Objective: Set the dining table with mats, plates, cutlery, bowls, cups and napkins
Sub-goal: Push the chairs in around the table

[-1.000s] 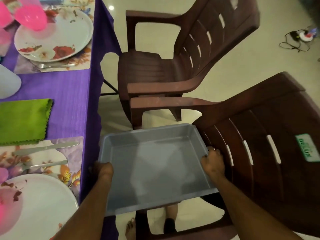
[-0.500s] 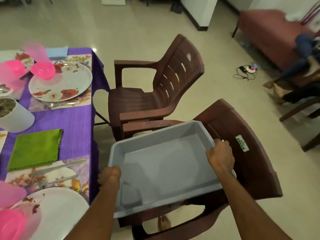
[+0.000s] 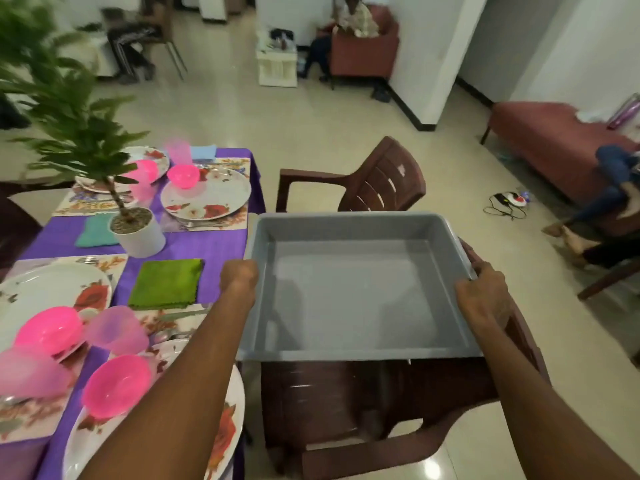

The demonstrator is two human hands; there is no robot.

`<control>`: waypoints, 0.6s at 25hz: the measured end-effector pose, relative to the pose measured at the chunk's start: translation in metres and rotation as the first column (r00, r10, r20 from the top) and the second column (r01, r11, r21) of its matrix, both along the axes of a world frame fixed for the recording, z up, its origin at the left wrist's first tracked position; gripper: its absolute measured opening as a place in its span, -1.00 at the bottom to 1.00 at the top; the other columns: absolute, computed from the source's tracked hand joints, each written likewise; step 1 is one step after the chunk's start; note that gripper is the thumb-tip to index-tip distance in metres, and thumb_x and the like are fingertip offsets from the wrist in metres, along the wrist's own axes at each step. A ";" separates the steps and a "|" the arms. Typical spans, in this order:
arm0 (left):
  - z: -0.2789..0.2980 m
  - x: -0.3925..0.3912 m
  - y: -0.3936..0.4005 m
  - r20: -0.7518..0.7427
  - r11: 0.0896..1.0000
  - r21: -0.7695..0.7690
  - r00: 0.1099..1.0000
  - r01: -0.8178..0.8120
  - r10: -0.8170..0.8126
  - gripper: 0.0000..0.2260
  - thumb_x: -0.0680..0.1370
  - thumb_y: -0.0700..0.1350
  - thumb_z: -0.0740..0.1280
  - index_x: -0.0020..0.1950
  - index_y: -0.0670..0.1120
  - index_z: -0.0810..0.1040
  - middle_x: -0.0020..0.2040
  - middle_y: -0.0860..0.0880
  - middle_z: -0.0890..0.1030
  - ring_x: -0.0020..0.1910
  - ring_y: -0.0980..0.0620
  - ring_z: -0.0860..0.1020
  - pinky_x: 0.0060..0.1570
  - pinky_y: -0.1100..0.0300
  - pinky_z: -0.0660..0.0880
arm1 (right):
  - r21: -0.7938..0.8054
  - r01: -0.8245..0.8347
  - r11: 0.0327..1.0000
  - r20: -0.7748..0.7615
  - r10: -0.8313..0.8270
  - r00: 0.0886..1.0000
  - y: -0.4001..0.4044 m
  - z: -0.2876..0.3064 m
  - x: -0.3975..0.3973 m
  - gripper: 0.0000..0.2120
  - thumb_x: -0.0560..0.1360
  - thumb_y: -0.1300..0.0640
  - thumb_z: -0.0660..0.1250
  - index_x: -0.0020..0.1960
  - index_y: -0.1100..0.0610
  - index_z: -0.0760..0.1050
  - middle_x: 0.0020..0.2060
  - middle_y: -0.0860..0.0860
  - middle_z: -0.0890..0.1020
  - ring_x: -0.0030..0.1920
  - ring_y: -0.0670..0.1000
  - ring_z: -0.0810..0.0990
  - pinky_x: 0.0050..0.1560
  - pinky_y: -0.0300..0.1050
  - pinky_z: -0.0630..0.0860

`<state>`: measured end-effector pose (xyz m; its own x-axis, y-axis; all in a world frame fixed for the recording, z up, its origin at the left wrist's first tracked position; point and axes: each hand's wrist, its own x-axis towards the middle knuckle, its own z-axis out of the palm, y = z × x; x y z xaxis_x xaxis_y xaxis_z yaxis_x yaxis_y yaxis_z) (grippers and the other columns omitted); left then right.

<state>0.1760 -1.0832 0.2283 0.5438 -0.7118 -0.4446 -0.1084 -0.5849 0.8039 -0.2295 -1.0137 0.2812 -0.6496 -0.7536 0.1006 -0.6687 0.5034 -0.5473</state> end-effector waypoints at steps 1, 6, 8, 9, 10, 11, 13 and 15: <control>0.020 0.016 0.014 0.099 1.000 -0.025 0.995 -0.002 0.004 -0.59 0.39 -0.09 0.25 0.16 -0.26 0.58 0.14 -0.29 0.64 0.09 -0.33 0.61 0.12 -0.18 0.59 | -0.021 -0.041 0.999 0.013 0.041 0.999 -0.003 0.007 0.015 -0.63 0.45 0.15 0.33 0.25 0.04 0.52 0.06 0.10 0.61 -0.03 0.17 0.60 0.01 0.18 0.61; 0.085 0.077 0.109 0.551 0.982 -0.076 0.813 -0.173 0.186 -0.71 0.63 -0.17 0.23 0.34 -0.20 0.48 0.28 -0.27 0.53 0.27 -0.33 0.52 0.16 -0.17 0.49 | -0.054 -0.354 0.934 0.000 0.355 0.935 -0.029 0.034 0.106 -0.62 0.52 0.17 0.25 0.34 0.07 0.46 0.12 0.15 0.52 0.06 0.26 0.58 0.07 0.15 0.52; 0.087 0.095 0.150 0.633 0.963 -0.077 0.734 -0.259 0.248 -0.71 0.64 -0.18 0.20 0.35 -0.20 0.43 0.29 -0.27 0.49 0.26 -0.34 0.51 0.13 -0.20 0.48 | -0.080 -0.471 0.878 -0.001 0.473 0.881 -0.033 0.036 0.142 -0.60 0.52 0.16 0.27 0.36 0.07 0.44 0.12 0.15 0.50 0.06 0.26 0.57 0.09 0.16 0.51; 0.084 0.105 0.175 0.650 0.949 -0.064 0.708 -0.308 0.274 -0.72 0.65 -0.19 0.19 0.35 -0.19 0.41 0.29 -0.27 0.48 0.25 -0.34 0.51 0.12 -0.21 0.48 | -0.081 -0.531 0.843 -0.005 0.533 0.846 -0.032 0.037 0.161 -0.59 0.52 0.16 0.27 0.36 0.07 0.44 0.13 0.15 0.50 0.06 0.27 0.56 0.09 0.16 0.51; 0.081 0.113 0.201 0.663 0.929 -0.050 0.684 -0.366 0.305 -0.72 0.64 -0.19 0.19 0.35 -0.19 0.40 0.28 -0.27 0.47 0.25 -0.34 0.51 0.12 -0.21 0.47 | -0.077 -0.584 0.808 -0.007 0.586 0.811 -0.029 0.037 0.180 -0.60 0.51 0.16 0.28 0.35 0.08 0.45 0.13 0.16 0.49 0.08 0.28 0.56 0.10 0.16 0.51; 0.078 0.122 0.230 0.670 0.904 -0.034 0.662 -0.426 0.337 -0.72 0.64 -0.19 0.20 0.35 -0.18 0.39 0.28 -0.27 0.46 0.25 -0.34 0.51 0.12 -0.20 0.47 | -0.068 -0.633 0.771 -0.004 0.634 0.773 -0.023 0.038 0.199 -0.61 0.51 0.17 0.28 0.34 0.11 0.46 0.13 0.17 0.50 0.09 0.29 0.56 0.09 0.16 0.51; 0.075 0.137 0.291 0.666 0.838 -0.030 0.614 -0.545 0.423 -0.72 0.65 -0.15 0.20 0.36 -0.17 0.40 0.28 -0.28 0.47 0.25 -0.34 0.50 0.15 -0.20 0.45 | -0.067 -0.734 0.676 -0.002 0.735 0.678 -0.004 0.036 0.239 -0.63 0.50 0.17 0.30 0.31 0.13 0.48 0.12 0.18 0.51 0.07 0.29 0.57 0.06 0.15 0.52; 0.073 0.149 0.346 0.665 0.769 -0.044 0.556 -0.637 0.498 -0.73 0.67 -0.11 0.19 0.35 -0.15 0.41 0.27 -0.26 0.47 0.24 -0.34 0.51 0.18 -0.20 0.47 | -0.077 -0.812 0.579 0.004 0.814 0.581 0.015 0.033 0.278 -0.60 0.47 0.16 0.31 0.31 0.11 0.48 0.12 0.18 0.52 0.07 0.29 0.57 0.05 0.15 0.53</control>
